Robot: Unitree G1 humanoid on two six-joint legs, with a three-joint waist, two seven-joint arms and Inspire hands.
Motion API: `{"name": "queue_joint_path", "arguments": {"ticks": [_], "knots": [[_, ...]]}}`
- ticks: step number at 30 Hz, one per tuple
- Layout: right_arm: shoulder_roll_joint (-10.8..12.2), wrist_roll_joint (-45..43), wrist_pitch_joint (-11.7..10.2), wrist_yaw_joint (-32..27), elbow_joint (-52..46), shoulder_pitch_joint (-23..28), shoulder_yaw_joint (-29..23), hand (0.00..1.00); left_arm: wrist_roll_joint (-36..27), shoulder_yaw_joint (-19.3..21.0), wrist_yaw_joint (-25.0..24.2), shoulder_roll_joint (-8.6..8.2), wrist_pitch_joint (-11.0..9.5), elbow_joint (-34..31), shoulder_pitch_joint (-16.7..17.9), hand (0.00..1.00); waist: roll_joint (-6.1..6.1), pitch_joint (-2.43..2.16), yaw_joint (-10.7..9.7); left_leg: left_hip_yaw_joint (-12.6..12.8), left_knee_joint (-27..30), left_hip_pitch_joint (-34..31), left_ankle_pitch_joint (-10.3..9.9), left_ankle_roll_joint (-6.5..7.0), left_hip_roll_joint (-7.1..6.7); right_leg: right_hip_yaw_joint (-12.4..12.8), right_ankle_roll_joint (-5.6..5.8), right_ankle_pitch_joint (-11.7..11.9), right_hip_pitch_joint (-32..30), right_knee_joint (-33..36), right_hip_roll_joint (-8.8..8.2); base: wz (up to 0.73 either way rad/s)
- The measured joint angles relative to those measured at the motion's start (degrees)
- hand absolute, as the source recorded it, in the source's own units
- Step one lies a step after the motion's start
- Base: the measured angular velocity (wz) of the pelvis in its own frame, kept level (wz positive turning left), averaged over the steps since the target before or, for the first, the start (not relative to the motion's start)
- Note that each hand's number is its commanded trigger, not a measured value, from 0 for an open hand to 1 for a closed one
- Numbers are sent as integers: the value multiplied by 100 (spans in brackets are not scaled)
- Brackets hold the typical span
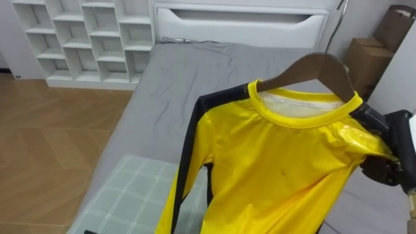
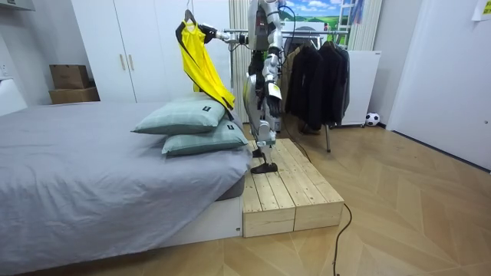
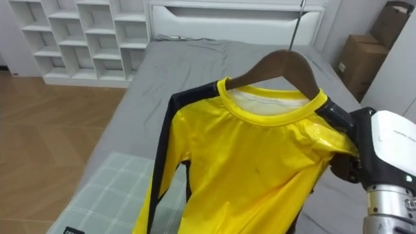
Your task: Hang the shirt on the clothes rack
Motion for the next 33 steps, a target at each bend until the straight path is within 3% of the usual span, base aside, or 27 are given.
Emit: {"name": "queue_joint_path", "arguments": {"ticks": [9, 13, 21, 33], "knots": [[0, -271, 72, 208, -278, 110, -6, 100, 166, -61, -1160, 31, 217, 931, 150, 0, -63, 43, -1, -15, 30, -16, -27, 5, -2, -39, 16, -23, -7, 77, -15, 1], [15, -430, 109, 301, -395, 108, 123, 100, 231, -417, -1464, 32, 348, 934, 11, 0, -123, 51, 0, -33, 70, -73, -28, 6, -15, -39, -1, -43, -20, 56, -22, 2], [60, -445, 118, 638, -399, 120, 346, 100, 275, -745, -1920, 56, 420, 925, -305, 0, -225, 27, 1, -33, 66, -107, -27, 6, -16, -39, -2, -50, -54, 56, -20, 0], [206, -602, 112, 670, -613, 224, 362, 100, 275, -828, -2224, 55, 429, 1006, -280, 0, -153, 32, 4, -56, 36, -106, -29, 6, -11, -39, -1, -50, -59, 75, -16, 0]]}}
